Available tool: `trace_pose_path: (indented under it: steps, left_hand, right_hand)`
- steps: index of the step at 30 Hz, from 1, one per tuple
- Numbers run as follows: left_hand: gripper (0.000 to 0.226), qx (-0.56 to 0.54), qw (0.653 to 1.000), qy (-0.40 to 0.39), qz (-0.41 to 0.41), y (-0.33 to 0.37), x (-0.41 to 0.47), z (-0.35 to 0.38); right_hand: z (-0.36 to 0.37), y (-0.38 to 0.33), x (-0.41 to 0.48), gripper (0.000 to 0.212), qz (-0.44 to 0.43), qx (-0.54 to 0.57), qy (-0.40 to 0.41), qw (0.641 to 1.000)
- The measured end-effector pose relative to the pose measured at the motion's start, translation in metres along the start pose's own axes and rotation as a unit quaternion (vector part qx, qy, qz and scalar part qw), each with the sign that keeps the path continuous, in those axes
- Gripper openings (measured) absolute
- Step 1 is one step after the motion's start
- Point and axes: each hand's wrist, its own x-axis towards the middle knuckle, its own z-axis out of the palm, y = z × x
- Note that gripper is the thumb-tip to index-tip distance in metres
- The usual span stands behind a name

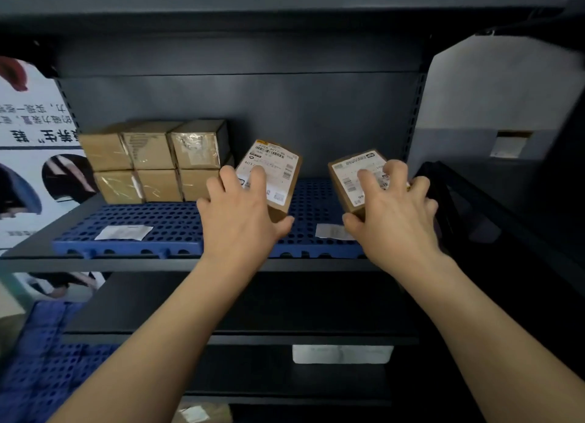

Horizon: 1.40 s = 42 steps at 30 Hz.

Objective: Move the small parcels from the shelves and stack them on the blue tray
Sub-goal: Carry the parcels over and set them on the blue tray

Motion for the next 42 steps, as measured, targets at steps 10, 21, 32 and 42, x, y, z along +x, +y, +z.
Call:
trace_pose_path:
  steps: [10,21,32,42]
  left_hand:
    - [0.090,-0.034,0.998,-0.035,0.033,-0.008,0.091,0.073]
    - [0.091,-0.091,0.989,-0.111,0.021,0.002,0.136,0.135]
    - [0.092,-0.098,0.978,-0.179,-0.033,0.022,0.143,0.159]
    - [0.092,-0.115,0.973,-0.198,-0.027,0.019,0.144,0.170]
  right_hand:
    - [0.048,-0.018,0.086,0.061,0.072,0.026,-0.045,0.996]
    - [0.101,-0.024,0.140,0.062,0.094,0.065,-0.092,0.989]
    - [0.133,-0.017,0.168,0.059,0.071,0.093,-0.147,0.982]
    - [0.146,-0.015,0.178,0.063,0.046,0.100,-0.198,0.974]
